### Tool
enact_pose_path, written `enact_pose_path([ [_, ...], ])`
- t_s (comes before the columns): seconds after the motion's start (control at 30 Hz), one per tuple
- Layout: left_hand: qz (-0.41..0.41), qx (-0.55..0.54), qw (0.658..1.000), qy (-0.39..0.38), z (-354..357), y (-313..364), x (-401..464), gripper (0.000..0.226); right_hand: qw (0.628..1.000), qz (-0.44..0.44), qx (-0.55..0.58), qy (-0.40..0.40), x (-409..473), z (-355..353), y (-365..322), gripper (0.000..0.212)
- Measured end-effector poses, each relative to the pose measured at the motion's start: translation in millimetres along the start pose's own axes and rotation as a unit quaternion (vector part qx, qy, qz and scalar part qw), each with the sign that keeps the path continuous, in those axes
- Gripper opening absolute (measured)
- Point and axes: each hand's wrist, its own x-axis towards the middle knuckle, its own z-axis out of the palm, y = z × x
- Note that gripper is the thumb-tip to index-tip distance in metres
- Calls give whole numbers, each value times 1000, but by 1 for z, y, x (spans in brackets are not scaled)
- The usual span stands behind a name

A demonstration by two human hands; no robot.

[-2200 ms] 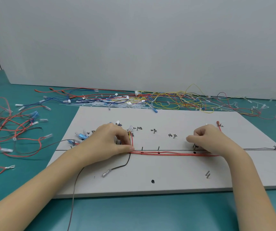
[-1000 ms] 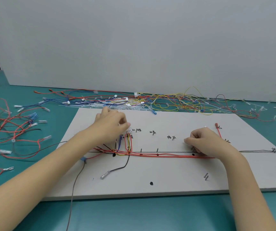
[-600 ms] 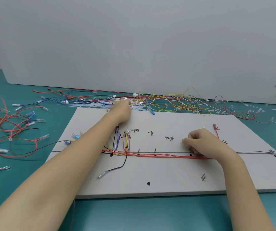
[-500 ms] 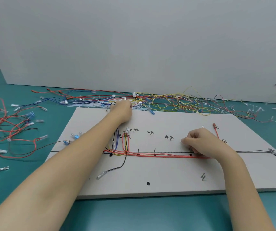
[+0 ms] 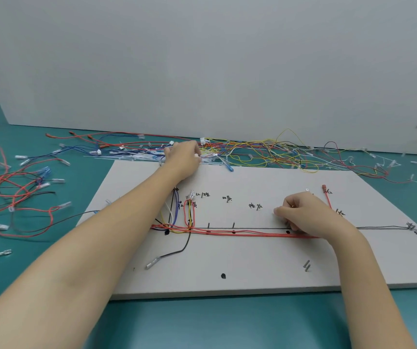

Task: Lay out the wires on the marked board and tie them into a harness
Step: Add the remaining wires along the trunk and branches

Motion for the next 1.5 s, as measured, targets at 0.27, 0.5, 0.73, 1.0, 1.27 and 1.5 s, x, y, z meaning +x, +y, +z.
enact_pose_path([
  [0.27,-23,-506,853,129,-53,41,2,32,972,-107,100,183,-5,2,-27,13],
  [0.5,25,-590,807,33,-96,74,-31,43,938,-241,162,188,11,14,-77,28],
  [0.73,7,-721,679,-136,-124,79,-70,48,951,-188,161,184,45,29,-83,85],
  [1.0,35,-656,715,-241,-110,70,-89,53,935,-216,211,183,40,51,-80,15],
  [1.27,52,-353,921,-157,-45,59,-86,26,860,-180,454,149,22,18,-78,20],
  [1.5,115,-285,941,-144,-3,70,-71,46,748,-120,652,29,17,20,-65,35],
])
